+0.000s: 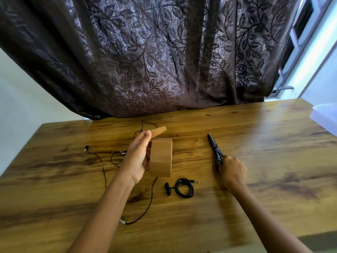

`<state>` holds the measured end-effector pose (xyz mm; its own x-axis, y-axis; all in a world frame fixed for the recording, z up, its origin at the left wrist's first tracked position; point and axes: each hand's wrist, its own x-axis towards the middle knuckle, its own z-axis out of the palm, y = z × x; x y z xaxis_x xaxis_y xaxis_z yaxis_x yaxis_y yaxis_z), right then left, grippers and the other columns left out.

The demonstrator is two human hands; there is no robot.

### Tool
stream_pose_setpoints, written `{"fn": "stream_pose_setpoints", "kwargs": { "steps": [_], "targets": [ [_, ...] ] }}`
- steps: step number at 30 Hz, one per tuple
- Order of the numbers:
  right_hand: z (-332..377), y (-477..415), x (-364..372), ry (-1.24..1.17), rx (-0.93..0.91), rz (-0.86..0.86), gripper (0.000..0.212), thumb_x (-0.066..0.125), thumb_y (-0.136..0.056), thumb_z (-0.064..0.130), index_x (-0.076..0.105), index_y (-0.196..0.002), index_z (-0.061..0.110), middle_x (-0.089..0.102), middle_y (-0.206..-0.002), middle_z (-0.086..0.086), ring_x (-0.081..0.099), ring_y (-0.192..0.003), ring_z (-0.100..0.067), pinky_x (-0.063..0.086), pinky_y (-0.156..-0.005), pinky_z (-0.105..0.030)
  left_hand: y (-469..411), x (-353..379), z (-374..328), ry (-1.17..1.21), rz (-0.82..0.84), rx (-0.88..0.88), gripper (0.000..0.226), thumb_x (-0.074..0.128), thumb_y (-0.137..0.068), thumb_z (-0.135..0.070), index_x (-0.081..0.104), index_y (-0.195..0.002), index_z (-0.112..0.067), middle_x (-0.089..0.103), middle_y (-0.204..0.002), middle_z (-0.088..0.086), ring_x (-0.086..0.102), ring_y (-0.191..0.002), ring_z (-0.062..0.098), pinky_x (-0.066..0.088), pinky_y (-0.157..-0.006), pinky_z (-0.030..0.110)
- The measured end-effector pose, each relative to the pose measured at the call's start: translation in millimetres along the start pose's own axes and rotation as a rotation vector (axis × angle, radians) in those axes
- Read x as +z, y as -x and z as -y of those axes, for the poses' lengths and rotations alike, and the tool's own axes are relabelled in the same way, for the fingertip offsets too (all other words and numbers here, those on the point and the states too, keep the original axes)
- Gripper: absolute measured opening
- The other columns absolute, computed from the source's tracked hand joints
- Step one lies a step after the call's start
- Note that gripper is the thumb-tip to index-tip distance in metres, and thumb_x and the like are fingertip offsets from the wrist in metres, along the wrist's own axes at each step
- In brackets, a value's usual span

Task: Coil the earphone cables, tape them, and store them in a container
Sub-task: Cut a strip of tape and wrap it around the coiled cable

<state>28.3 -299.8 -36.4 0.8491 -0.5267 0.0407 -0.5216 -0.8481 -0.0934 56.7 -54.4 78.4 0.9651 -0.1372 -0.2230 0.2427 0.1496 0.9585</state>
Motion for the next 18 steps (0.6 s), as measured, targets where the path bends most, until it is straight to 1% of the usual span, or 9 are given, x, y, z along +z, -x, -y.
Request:
{"fn": "stream_pose_setpoints", "kwargs": {
  "steps": [2,4,7,10,12,13,15,16,18],
  "targets": [
    [0.5,0.5,0.6,0.02,0.007,0.02,0.017,0.05,-0.093,0.016,0.065,-0.096,0.01,0.069,-0.092,-0.006,0.064,-0.082,-0.023,0.033,-0.053,-0.024,0.7,-0.8,0.7,0.003,-0.003,0.003,0.022,0.044,-0.094,-0.035,0.06,-0.107,-0.026,0.06,-0.084,-0.004,0.054,-0.075,0.013,0.041,-0.059,0.029],
    [0.5,1.2,2.6,0.019,0.002,0.031,0.017,0.05,-0.092,0.013,0.065,-0.097,0.009,0.068,-0.094,-0.008,0.064,-0.085,-0.025,0.038,-0.057,-0.026,0.2,-1.7,1.4,0.005,-0.004,0.005,0.021,0.044,-0.094,-0.035,0.06,-0.105,-0.027,0.06,-0.083,-0.003,0.054,-0.075,0.013,0.041,-0.06,0.029],
    [1.3,3.9,3.2,-0.028,-0.005,0.028,0.018,0.048,-0.092,0.012,0.065,-0.098,0.007,0.067,-0.097,-0.01,0.063,-0.089,-0.027,0.04,-0.06,-0.028,-0.9,-2.2,2.7,0.006,-0.009,0.0,0.019,0.045,-0.094,-0.035,0.06,-0.103,-0.028,0.061,-0.084,-0.003,0.055,-0.076,0.014,0.042,-0.061,0.03],
    [-0.8,6.4,3.1,-0.091,-0.005,0.015,0.022,0.049,-0.093,0.019,0.064,-0.102,0.005,0.063,-0.103,-0.011,0.058,-0.097,-0.028,0.042,-0.063,-0.031,-1.3,-2.1,3.8,0.001,-0.005,0.001,0.021,0.045,-0.094,-0.035,0.06,-0.106,-0.026,0.061,-0.084,-0.003,0.055,-0.077,0.014,0.042,-0.061,0.029],
    [-1.4,7.1,2.2,-0.104,-0.064,-0.024,0.029,0.049,-0.092,0.027,0.063,-0.107,0.006,0.059,-0.105,-0.011,0.051,-0.103,-0.027,0.045,-0.069,-0.034,-1.4,-1.3,4.1,0.008,-0.003,0.0,0.021,0.045,-0.094,-0.035,0.06,-0.106,-0.026,0.062,-0.084,-0.003,0.056,-0.076,0.013,0.042,-0.061,0.029],
    [0.5,8.7,-0.6,-0.154,-0.113,-0.067,0.033,0.051,-0.091,0.031,0.062,-0.109,0.007,0.058,-0.106,-0.01,0.049,-0.103,-0.026,0.045,-0.073,-0.035,-1.7,-0.5,4.3,0.012,-0.005,-0.001,0.019,0.045,-0.094,-0.034,0.06,-0.104,-0.027,0.062,-0.083,-0.003,0.056,-0.076,0.013,0.042,-0.061,0.029],
    [10.9,14.9,-12.5,-0.402,-0.221,-0.111,0.042,0.056,-0.086,0.042,0.062,-0.112,0.01,0.057,-0.111,-0.004,0.047,-0.106,-0.022,0.045,-0.082,-0.035,-2.5,1.2,4.7,0.019,-0.013,-0.004,0.016,0.046,-0.094,-0.034,0.061,-0.098,-0.03,0.062,-0.082,-0.003,0.056,-0.076,0.013,0.042,-0.062,0.029],
    [19.2,19.3,-22.4,-0.588,-0.26,-0.063,0.049,0.06,-0.082,0.048,0.06,-0.116,0.013,0.054,-0.116,0.001,0.046,-0.11,-0.017,0.044,-0.089,-0.035,-3.0,2.1,5.5,0.023,-0.019,-0.006,0.016,0.046,-0.093,-0.034,0.062,-0.096,-0.031,0.063,-0.083,-0.003,0.056,-0.078,0.014,0.042,-0.063,0.03],
    [37.5,29.2,-44.1,-0.943,-0.329,0.184,0.069,0.064,-0.071,0.06,0.051,-0.128,0.023,0.049,-0.127,0.007,0.043,-0.118,-0.009,0.043,-0.099,-0.036,-4.7,3.8,7.3,0.028,-0.021,-0.004,0.015,0.048,-0.092,-0.035,0.063,-0.094,-0.032,0.064,-0.087,-0.003,0.057,-0.085,0.016,0.044,-0.07,0.033]
  ]
}}
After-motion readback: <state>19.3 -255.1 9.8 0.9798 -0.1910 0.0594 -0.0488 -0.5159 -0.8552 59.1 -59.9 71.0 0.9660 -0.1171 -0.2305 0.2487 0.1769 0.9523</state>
